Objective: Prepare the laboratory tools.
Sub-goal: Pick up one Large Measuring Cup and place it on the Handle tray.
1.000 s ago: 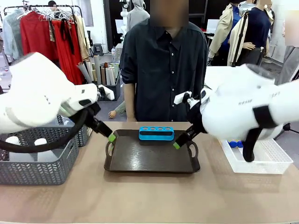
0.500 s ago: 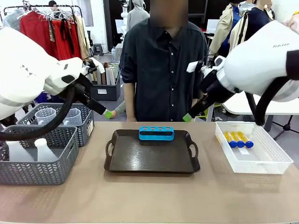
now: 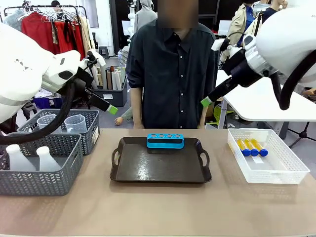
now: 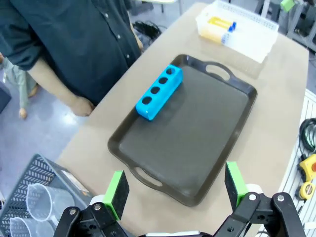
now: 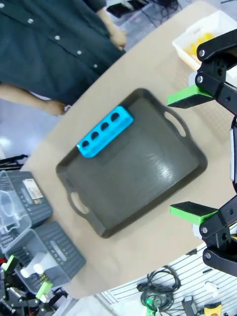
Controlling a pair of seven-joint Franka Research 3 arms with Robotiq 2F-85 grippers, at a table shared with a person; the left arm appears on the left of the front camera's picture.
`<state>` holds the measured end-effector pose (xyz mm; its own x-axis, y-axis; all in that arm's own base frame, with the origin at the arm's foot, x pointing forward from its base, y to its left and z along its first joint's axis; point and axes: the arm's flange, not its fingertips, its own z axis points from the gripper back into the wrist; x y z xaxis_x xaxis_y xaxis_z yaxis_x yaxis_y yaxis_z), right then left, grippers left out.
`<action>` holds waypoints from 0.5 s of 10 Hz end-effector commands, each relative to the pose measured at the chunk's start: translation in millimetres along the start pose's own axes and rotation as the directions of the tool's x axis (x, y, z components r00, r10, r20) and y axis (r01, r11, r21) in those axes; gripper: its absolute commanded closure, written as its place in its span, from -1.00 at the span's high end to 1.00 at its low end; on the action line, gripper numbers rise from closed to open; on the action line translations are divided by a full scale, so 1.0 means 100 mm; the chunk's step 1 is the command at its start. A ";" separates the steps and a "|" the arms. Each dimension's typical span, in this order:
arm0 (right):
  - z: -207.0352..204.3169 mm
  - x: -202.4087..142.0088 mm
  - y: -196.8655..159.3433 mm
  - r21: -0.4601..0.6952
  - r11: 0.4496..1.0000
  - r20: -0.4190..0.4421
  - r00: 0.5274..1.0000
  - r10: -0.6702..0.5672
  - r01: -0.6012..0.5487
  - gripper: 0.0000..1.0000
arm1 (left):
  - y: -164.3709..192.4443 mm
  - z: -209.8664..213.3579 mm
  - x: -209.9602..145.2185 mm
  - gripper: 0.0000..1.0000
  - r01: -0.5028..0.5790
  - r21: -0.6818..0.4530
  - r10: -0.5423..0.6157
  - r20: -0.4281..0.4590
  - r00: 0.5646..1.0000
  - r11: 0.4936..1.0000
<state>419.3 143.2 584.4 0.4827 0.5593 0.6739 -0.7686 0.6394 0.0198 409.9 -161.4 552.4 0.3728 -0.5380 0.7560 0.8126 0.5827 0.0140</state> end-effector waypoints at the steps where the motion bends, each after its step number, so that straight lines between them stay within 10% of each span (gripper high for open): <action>1: 0.06 0.00 -0.08 0.008 0.999 0.077 0.996 0.045 -0.045 1.00 | 0.15 -0.03 0.03 1.00 -0.006 -0.024 0.007 0.057 0.998 1.000; 5: 0.13 0.04 -0.10 -0.011 0.999 0.100 0.994 0.038 -0.037 1.00 | 0.15 0.01 0.12 1.00 -0.018 0.006 0.018 0.056 0.998 1.000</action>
<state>418.3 137.6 598.7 0.4391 0.5424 0.7162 -0.7718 0.6359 -0.0084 420.9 -157.7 561.7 0.3784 -0.4989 0.7797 0.8000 0.5999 -0.0044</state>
